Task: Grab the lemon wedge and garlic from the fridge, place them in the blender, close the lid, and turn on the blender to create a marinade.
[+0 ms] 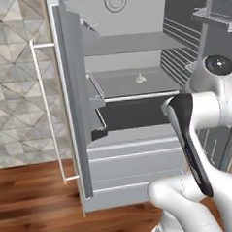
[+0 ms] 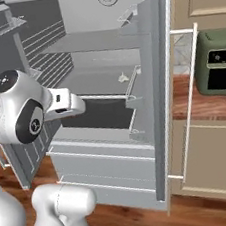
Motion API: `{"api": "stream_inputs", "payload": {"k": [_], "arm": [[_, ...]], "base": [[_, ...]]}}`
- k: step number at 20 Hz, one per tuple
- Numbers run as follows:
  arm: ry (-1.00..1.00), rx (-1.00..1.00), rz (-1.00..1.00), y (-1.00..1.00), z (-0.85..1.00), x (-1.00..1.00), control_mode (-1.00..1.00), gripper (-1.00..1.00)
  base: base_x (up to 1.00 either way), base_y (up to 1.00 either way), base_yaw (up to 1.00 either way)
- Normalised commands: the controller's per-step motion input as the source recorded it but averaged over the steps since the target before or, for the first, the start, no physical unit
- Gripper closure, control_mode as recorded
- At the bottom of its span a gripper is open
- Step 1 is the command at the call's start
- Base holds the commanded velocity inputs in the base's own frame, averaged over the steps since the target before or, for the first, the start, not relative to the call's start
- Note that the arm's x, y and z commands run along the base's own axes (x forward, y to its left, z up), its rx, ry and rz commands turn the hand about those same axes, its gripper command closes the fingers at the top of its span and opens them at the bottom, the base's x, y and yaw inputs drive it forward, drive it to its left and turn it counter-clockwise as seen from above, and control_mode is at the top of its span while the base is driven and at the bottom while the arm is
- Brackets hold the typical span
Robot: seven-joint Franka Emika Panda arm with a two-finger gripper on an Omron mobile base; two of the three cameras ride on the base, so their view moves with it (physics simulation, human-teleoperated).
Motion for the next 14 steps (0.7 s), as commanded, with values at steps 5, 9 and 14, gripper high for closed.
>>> {"api": "stream_inputs", "payload": {"k": [5, 9, 14], "arm": [[0.00, 0.00, 0.00, 0.00, 0.00, 0.00, 1.00, -1.00], [0.00, 0.00, 0.00, 0.00, 0.00, 0.00, 1.00, -1.00], [0.00, 0.00, 0.00, 0.00, 0.00, 0.00, 1.00, -1.00]], "base": [[0.73, 0.00, 0.00], [0.67, 0.02, 0.00], [0.54, 0.00, 0.00]]}}
